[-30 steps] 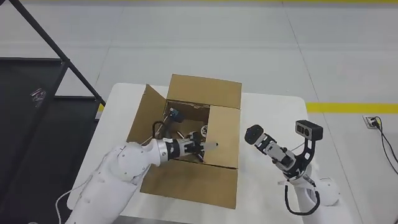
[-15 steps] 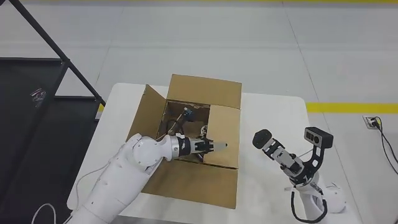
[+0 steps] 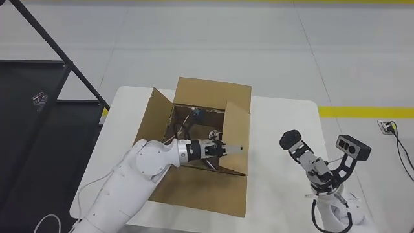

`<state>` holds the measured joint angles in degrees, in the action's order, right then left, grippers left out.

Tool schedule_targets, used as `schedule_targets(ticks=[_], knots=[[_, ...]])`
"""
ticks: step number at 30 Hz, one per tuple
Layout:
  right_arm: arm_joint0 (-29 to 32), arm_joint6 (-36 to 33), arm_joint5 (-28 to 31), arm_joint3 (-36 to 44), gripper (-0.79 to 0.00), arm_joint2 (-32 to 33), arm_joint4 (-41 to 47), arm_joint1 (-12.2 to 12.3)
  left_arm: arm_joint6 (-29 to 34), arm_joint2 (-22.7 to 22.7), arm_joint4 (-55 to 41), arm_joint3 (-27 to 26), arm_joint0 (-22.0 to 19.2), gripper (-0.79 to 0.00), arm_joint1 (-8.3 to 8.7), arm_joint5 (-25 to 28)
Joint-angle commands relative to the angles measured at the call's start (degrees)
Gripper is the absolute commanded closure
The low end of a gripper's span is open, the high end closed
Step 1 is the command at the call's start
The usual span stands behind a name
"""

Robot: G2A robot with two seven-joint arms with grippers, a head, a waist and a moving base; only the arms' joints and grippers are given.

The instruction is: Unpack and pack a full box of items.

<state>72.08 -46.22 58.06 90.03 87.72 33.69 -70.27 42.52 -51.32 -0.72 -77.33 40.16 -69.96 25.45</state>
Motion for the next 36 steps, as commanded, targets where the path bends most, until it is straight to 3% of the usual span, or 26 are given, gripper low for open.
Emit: schedule_targets(ticks=[1, 5, 12, 22, 29, 36], knots=[[1.17, -0.06, -0.06, 0.78, -0.785, 1.61, 2.07, -0.01, -1.89, 0.49, 1.1, -0.93, 0.09, -0.785, -0.27, 0.62], [3.84, -0.06, -0.06, 1.63, -0.785, 5.07, 2.51, -0.33, -5.8, 2.86, 2.46, -0.72, -0.73, -0.785, -1.43, 1.66], [8.63, -0.06, -0.06, 3.49, -0.785, 9.57, 2.38, -1.56, -10.84, 9.22, 3.62, 4.02, -4.3, -0.785, -4.67, 2.66], [10.79, -0.06, -0.06, 3.06, -0.785, 11.8, 1.99, -2.9, -10.0, 17.99, 3.24, 15.16, -11.38, -0.785, -10.55, -0.24], [10.12, 0.34, -0.06, 0.21, -0.785, 13.43, 0.69, -3.8, -8.96, 20.11, 2.15, 20.74, -14.05, -0.785, -13.5, -0.27], [9.69, 2.09, -0.06, -1.15, -0.785, 13.85, -0.22, -4.13, -8.38, 19.83, 2.1, 23.21, -14.91, -0.785, -14.88, 1.08]])
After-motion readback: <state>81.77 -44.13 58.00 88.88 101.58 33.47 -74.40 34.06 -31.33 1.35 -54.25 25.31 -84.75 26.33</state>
